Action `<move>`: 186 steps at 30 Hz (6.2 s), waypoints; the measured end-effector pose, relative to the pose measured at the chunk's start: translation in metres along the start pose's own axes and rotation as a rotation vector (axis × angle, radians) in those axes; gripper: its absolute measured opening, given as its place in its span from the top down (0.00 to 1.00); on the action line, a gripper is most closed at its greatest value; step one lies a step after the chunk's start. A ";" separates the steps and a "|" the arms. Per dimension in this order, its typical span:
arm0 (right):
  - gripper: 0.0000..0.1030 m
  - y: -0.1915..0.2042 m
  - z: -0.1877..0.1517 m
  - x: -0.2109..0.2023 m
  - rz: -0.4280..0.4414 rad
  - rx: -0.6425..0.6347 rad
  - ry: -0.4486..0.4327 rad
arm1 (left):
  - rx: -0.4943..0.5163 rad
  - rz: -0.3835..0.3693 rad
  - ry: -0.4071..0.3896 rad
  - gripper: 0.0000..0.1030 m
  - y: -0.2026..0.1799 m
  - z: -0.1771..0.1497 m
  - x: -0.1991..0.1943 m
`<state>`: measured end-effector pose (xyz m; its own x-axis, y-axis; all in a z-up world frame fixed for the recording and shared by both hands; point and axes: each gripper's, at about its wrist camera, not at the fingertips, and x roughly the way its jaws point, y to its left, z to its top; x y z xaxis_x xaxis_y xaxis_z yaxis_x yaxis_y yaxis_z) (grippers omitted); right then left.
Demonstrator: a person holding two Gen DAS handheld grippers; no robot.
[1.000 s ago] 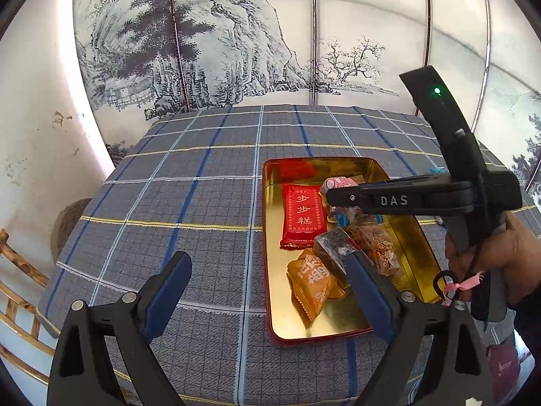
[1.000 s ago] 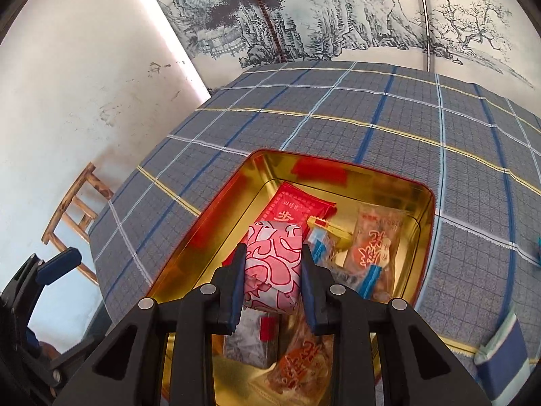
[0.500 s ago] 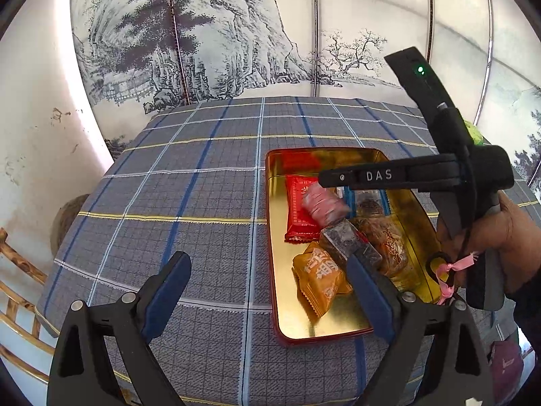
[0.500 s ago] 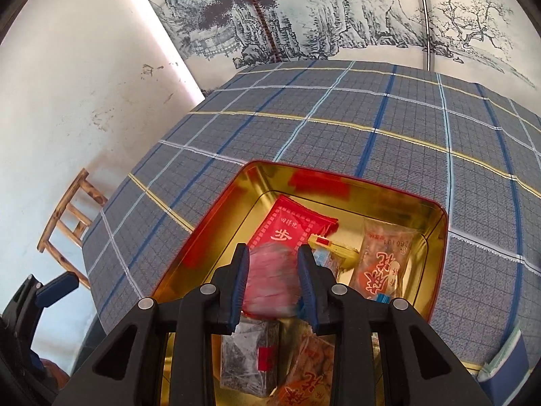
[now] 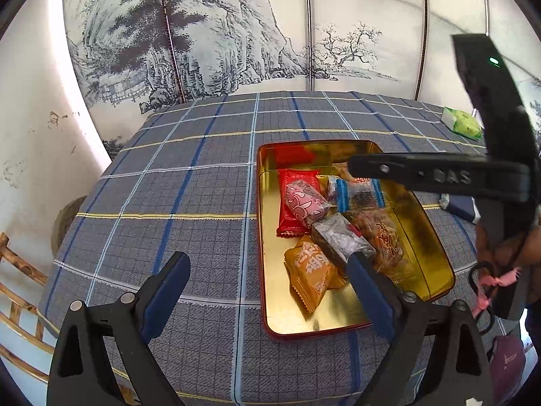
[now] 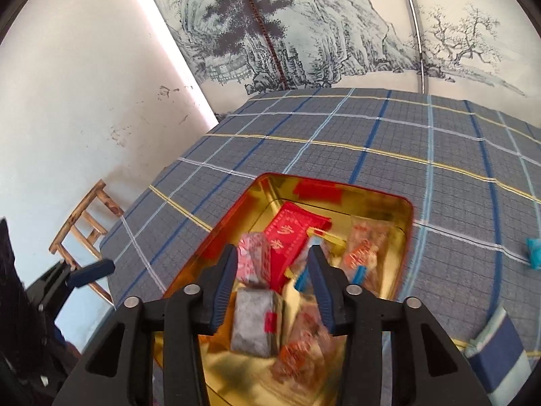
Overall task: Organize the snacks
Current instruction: 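Lower the pink packet into the tin and open the right gripper, then grasp the blue-and-white wrapped bar with the left gripper, then lift the blue bar with the left gripper while the right gripper grasps the teal candy, then lower the blue bar into the gold tin and open the left gripper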
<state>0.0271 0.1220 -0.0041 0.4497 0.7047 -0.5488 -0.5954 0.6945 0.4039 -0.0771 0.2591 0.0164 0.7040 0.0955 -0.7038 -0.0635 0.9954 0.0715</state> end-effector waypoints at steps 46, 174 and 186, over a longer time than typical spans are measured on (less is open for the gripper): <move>0.16 -0.255 -0.152 -0.197 -0.290 0.327 -0.263 | -0.308 -0.349 0.655 0.15 -0.267 0.071 0.141; 0.69 -0.278 -0.092 -0.120 -0.443 0.219 0.021 | -0.103 -0.124 0.199 0.56 -0.056 0.101 0.077; 0.69 -0.276 -0.090 -0.118 -0.457 0.207 0.028 | -0.089 -0.132 0.212 0.56 -0.067 0.101 0.099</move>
<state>0.0783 -0.1659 -0.1170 0.6137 0.3191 -0.7222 -0.1953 0.9476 0.2527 0.0681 0.2014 0.0138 0.5465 -0.0451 -0.8362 -0.0499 0.9950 -0.0862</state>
